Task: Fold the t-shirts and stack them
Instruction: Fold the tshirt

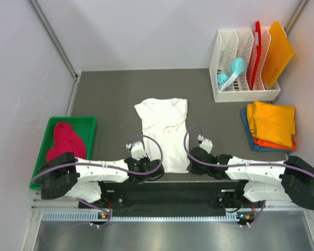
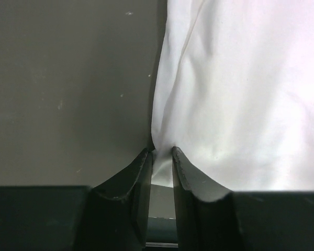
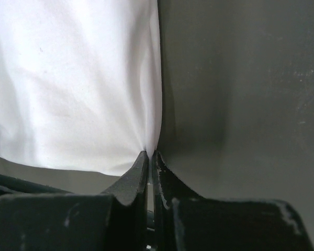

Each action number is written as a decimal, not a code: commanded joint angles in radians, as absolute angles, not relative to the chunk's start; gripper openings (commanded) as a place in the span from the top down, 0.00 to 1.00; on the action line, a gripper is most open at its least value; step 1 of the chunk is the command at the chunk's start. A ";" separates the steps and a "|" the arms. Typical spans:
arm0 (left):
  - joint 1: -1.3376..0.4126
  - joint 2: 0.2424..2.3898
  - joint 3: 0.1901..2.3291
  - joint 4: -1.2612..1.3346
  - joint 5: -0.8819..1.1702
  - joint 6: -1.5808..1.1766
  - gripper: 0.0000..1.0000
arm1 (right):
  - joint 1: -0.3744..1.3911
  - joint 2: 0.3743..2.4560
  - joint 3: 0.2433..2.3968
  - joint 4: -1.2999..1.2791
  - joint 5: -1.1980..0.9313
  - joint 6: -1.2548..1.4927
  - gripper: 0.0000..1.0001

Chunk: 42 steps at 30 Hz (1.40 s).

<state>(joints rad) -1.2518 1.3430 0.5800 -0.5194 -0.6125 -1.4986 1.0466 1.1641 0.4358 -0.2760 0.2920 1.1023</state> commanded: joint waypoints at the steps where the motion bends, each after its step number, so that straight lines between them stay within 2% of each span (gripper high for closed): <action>1: -1.255 1.445 0.549 -0.574 -0.459 -1.509 0.74 | 1.071 1.173 0.423 -0.457 0.281 1.075 1.00; 7: -1.256 1.445 0.564 -0.627 -0.443 -1.522 0.71 | 1.071 1.170 0.426 -0.463 0.288 1.077 1.00; 10: -1.256 1.440 0.563 -0.644 -0.428 -1.525 0.74 | 1.072 1.172 0.428 -0.460 0.288 1.075 1.00; 11: -1.256 1.442 0.560 -0.646 -0.422 -1.525 0.76 | 1.071 1.172 0.429 -0.460 0.290 1.075 1.00; 15: -1.262 1.439 0.549 -0.641 -0.399 -1.539 1.00 | 1.072 1.180 0.439 -0.459 0.290 1.071 1.00; 20: -1.304 1.384 0.569 -0.689 -0.454 -1.545 1.00 | 1.074 1.174 0.474 -0.479 0.316 1.054 1.00; 30: -1.348 1.166 0.686 -0.968 -0.606 -1.630 1.00 | 1.117 1.120 0.600 -0.578 0.411 1.035 1.00; 42: -1.345 1.150 0.839 -1.063 -0.801 -1.603 1.00 | 1.075 1.163 0.802 -0.632 0.486 0.925 1.00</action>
<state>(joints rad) -1.3464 1.1412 0.7582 -0.9508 -0.6716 -1.6375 1.1049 1.1442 0.7040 -0.5732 0.3943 0.9997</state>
